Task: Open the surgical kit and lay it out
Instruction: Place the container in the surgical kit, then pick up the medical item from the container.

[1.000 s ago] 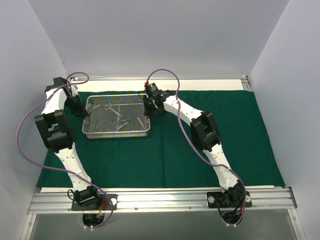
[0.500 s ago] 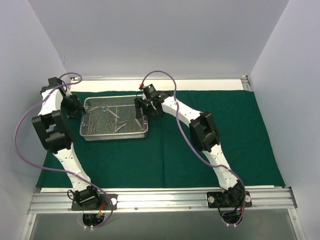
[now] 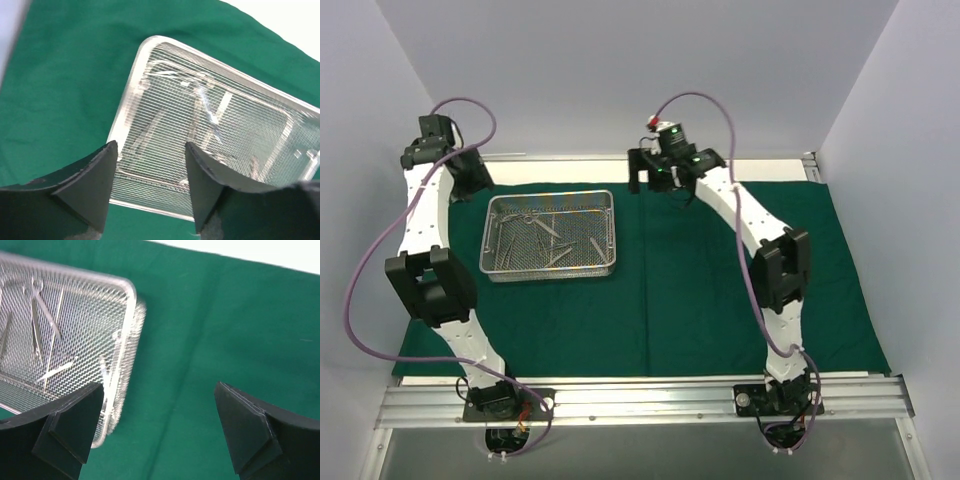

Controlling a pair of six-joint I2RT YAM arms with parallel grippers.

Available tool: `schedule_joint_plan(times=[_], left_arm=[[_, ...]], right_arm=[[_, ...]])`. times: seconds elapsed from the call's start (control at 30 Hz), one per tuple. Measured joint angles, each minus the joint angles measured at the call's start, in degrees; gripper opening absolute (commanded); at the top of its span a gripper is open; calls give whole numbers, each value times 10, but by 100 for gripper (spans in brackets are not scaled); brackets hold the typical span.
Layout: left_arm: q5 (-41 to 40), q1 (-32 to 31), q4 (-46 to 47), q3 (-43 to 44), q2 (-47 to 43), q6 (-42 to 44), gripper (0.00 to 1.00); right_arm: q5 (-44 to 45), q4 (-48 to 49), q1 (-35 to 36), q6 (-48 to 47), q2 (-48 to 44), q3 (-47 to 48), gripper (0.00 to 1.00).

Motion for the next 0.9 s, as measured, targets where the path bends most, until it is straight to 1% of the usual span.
schedule_joint_plan(times=[0.03,0.1,0.2,0.27,0.33,0.37,0.4,0.47,0.6,0.67,0.87,0.9], left_arm=[[3,-11,0,2,-4,-1,56],[9,-37,0,3,-3,-5,52],[21,-76,-2,3,14,-12,52],[30,-99,-5,3,32,-14,54],[44,-118,-10,3,54,-17,54],[52,-125,-13,4,64,-23,50],[62,-132,-14,4,72,-34,48],[84,-144,-14,2,87,-63,47],[106,-166,6,-51,91,-127,51],[106,-173,7,-74,93,-150,51],[102,-194,5,-56,112,-197,51],[103,-202,5,-57,113,-210,53]], right_arm=[[-11,-2,-18,0,-18,-6,97],[-22,-6,-44,-2,-44,-21,90],[-25,-10,-72,-5,-85,-81,86],[-27,-9,-73,-4,-115,-136,86],[-28,-13,-67,-4,-143,-190,85],[-28,-14,-65,-4,-156,-213,85],[-27,-15,-64,-4,-168,-233,85],[-26,-18,-61,-3,-190,-263,85],[-25,-16,-80,0,-232,-309,85],[-24,-14,-93,2,-248,-324,84],[-22,-6,-113,7,-277,-360,85],[-22,-4,-113,8,-280,-366,85]])
